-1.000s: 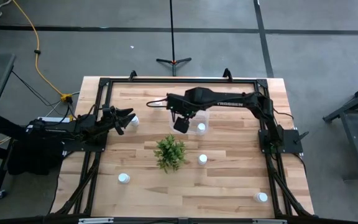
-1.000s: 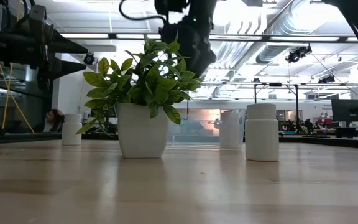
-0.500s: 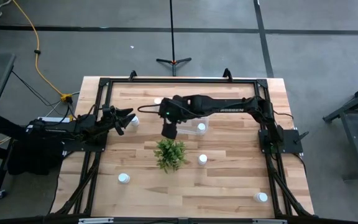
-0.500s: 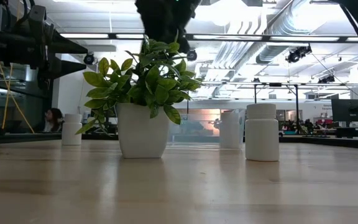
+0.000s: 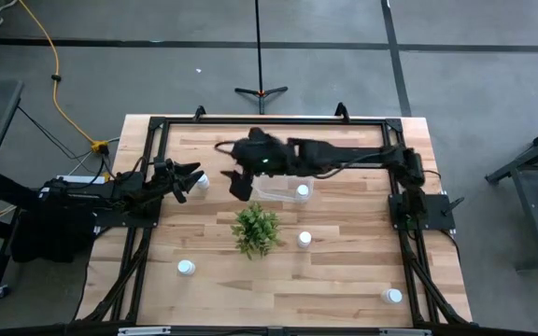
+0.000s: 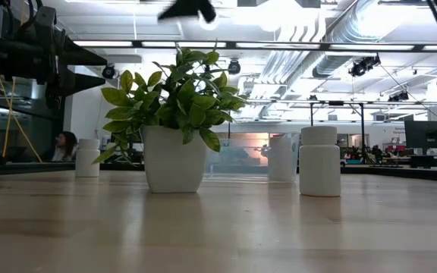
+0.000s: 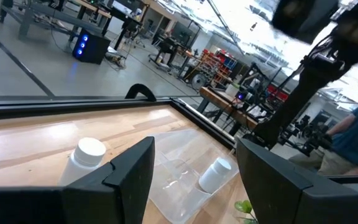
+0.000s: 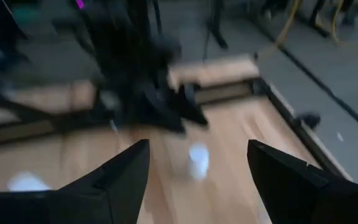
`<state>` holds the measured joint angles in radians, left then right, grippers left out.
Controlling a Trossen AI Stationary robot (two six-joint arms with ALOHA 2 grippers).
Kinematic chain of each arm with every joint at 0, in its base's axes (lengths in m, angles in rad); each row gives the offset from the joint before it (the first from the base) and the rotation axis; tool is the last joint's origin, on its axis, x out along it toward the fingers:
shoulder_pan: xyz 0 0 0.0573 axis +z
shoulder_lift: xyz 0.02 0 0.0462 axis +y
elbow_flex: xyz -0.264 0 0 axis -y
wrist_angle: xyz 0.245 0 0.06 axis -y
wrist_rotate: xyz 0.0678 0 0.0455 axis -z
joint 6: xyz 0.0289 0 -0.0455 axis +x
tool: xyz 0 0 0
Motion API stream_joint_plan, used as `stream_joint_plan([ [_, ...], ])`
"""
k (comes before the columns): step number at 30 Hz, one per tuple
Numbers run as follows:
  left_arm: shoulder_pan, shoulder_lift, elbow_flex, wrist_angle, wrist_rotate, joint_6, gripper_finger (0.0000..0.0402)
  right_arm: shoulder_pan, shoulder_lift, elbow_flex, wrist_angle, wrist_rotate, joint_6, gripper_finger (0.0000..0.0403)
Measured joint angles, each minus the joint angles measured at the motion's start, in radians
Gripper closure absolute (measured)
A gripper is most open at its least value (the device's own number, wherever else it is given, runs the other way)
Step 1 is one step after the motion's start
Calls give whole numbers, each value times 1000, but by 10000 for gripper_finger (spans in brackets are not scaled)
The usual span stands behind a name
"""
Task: Pick and place pill bottles into a basket
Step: Put the white pill bottle in the transparent bin
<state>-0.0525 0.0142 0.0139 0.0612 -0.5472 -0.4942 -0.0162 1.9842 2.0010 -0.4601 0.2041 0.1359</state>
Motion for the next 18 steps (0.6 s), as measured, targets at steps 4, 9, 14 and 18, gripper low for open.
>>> stream_joint_plan([
  [4,0,3,0,0,2,0,140,0,-39,1,49,-6,-6,144],
  [9,0,3,0,0,2,0,140,11,-58,-1,124,16,-13,144],
  [14,0,3,0,0,1,0,140,34,-62,-2,388,-37,-36,144],
  [18,0,3,0,0,1,0,140,30,-67,-56,541,-80,-35,144],
])
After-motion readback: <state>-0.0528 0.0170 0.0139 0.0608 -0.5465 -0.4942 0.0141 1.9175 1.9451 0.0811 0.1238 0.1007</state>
